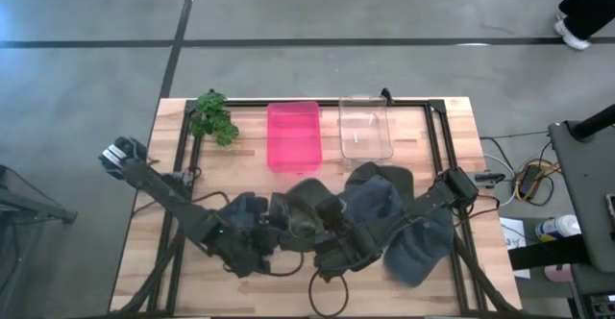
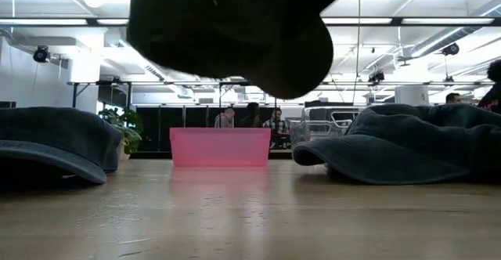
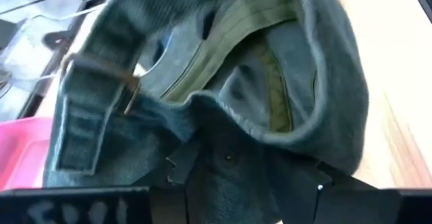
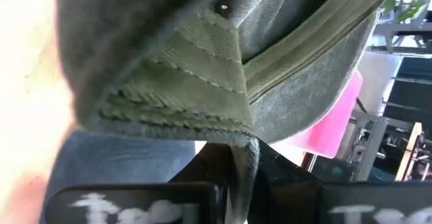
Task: Pick & Place hat
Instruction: Put the left black cap into the transparent bin
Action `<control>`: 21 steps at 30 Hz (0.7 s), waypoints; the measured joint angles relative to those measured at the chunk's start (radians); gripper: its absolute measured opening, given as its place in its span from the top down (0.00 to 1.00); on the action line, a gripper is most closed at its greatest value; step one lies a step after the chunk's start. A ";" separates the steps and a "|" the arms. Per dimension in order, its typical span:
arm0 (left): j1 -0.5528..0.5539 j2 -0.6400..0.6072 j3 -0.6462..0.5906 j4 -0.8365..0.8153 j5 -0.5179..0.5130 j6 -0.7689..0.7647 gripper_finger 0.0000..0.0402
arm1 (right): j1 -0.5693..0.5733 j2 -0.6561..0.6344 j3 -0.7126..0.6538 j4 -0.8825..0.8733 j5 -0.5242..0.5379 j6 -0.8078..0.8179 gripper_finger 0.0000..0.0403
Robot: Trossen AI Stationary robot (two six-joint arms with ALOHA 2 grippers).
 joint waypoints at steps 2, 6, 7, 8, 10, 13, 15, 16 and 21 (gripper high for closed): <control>0.012 0.025 0.000 0.007 0.001 0.005 0.65 | 0.000 0.000 -0.024 0.009 -0.003 -0.002 0.97; 0.036 0.098 0.000 0.046 0.018 0.006 0.65 | 0.000 0.000 -0.066 0.075 -0.008 -0.036 0.97; 0.042 0.122 0.000 0.068 0.018 0.008 0.65 | 0.000 0.000 -0.077 0.097 -0.024 -0.053 0.97; 0.047 0.145 0.000 0.095 0.018 0.010 0.65 | 0.000 0.000 -0.087 0.122 -0.053 -0.070 0.97; 0.055 0.197 0.000 0.149 0.025 0.033 0.65 | 0.000 0.000 -0.107 0.159 -0.118 -0.095 0.97; 0.065 0.276 0.000 0.170 0.030 0.046 0.65 | 0.005 0.000 -0.134 0.161 -0.151 -0.109 0.97; 0.070 0.327 -0.002 0.166 0.030 0.047 0.65 | 0.011 0.000 -0.142 0.144 -0.171 -0.104 0.97; 0.071 0.350 -0.006 0.167 0.031 0.048 0.65 | 0.013 0.000 -0.142 0.127 -0.190 -0.098 0.96; 0.076 0.434 -0.051 0.293 0.069 0.049 0.65 | 0.015 0.004 -0.146 0.081 -0.359 0.010 0.88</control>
